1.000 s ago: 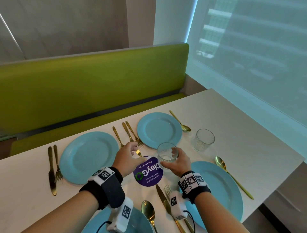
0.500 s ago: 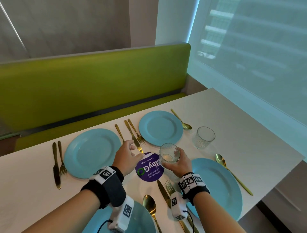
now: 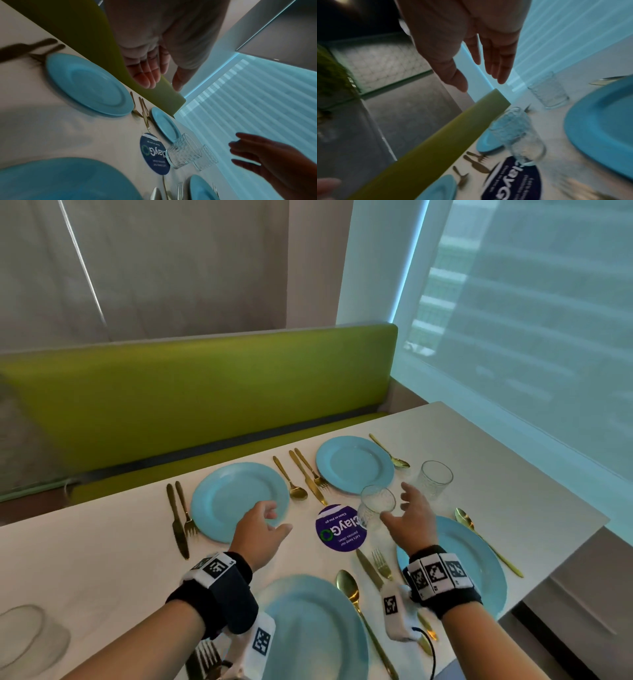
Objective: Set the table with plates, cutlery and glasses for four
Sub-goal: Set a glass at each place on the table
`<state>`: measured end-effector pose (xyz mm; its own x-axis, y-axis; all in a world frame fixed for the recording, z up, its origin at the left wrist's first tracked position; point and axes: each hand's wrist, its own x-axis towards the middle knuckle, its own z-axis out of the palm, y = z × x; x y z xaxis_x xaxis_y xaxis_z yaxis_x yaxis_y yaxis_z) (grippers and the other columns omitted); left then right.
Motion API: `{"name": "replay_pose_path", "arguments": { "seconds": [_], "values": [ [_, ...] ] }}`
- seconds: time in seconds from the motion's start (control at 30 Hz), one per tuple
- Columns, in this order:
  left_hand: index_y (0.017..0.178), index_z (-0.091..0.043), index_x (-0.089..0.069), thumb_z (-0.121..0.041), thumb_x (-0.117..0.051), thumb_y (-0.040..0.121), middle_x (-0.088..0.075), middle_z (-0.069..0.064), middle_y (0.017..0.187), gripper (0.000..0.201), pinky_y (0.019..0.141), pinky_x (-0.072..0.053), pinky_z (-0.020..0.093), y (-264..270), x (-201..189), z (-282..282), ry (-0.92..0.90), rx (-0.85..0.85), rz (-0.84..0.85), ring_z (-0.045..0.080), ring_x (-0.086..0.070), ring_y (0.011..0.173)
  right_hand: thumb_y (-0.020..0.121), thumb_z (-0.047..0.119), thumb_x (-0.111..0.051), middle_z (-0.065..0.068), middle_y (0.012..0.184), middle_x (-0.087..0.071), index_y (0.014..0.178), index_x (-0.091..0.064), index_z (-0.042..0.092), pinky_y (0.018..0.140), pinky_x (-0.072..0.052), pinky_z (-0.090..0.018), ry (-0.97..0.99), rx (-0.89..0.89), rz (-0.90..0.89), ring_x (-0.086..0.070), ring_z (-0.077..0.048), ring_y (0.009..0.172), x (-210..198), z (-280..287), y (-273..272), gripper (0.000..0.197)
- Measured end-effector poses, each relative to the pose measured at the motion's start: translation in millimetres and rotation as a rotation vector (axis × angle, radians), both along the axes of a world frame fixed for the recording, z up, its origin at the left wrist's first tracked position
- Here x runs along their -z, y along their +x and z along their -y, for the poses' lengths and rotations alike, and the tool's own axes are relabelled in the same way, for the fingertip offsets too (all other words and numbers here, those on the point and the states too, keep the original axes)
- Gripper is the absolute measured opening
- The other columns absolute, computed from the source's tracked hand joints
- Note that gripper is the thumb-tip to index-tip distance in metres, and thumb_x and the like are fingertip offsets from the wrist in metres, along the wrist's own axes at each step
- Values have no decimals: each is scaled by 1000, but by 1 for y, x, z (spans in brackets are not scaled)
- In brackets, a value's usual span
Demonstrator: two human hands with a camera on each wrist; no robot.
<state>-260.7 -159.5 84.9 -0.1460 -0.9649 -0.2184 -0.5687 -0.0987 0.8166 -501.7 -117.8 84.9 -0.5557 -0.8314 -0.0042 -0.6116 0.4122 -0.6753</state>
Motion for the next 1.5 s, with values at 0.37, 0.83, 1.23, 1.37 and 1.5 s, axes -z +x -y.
{"name": "replay_pose_path", "arguments": {
  "seconds": [0.37, 0.83, 1.23, 1.37, 1.5],
  "values": [
    [90, -20, -57, -25, -64, 86, -61, -2, 93, 9, 79, -39, 19, 194, 13, -98, 80, -17, 94, 13, -55, 90, 83, 18, -62, -4, 109, -67, 126, -54, 15, 91, -43, -25, 80, -337, 86, -62, -19, 99, -9, -57, 238, 44],
    [133, 1, -45, -47, -70, 74, -52, 18, 136, 80, 98, -44, 30, 390, 80, -132, 542, -441, 310, 30, -53, 123, 74, 27, -76, -9, 134, -51, 140, -35, 17, 101, -46, -30, 446, -603, 266, -52, -22, 122, 73, -42, 434, 78],
    [137, -15, -35, -32, -89, 37, -55, 8, 129, 115, 100, -45, 46, 423, 132, -89, 191, -693, -74, 28, -54, 116, 62, 27, -84, -8, 135, -46, 142, -28, 22, 105, -40, -33, 338, -588, 280, -42, -24, 127, 121, -6, 483, 98],
    [142, -18, -33, -10, -89, 54, -47, 7, 140, 104, 108, -36, 41, 421, 137, -89, 144, -678, -122, 26, -44, 129, 59, 27, -84, -8, 128, -50, 139, -33, 23, 101, -44, -30, 303, -580, 284, -48, -25, 121, 127, -2, 490, 95],
    [138, -20, -37, -10, -90, 49, -47, 9, 140, 104, 109, -36, 43, 422, 140, -84, 125, -646, -194, 27, -43, 132, 61, 26, -83, -7, 125, -49, 135, -38, 23, 96, -41, -23, 284, -584, 280, -49, -21, 118, 129, 1, 489, 86]
  ]
}}
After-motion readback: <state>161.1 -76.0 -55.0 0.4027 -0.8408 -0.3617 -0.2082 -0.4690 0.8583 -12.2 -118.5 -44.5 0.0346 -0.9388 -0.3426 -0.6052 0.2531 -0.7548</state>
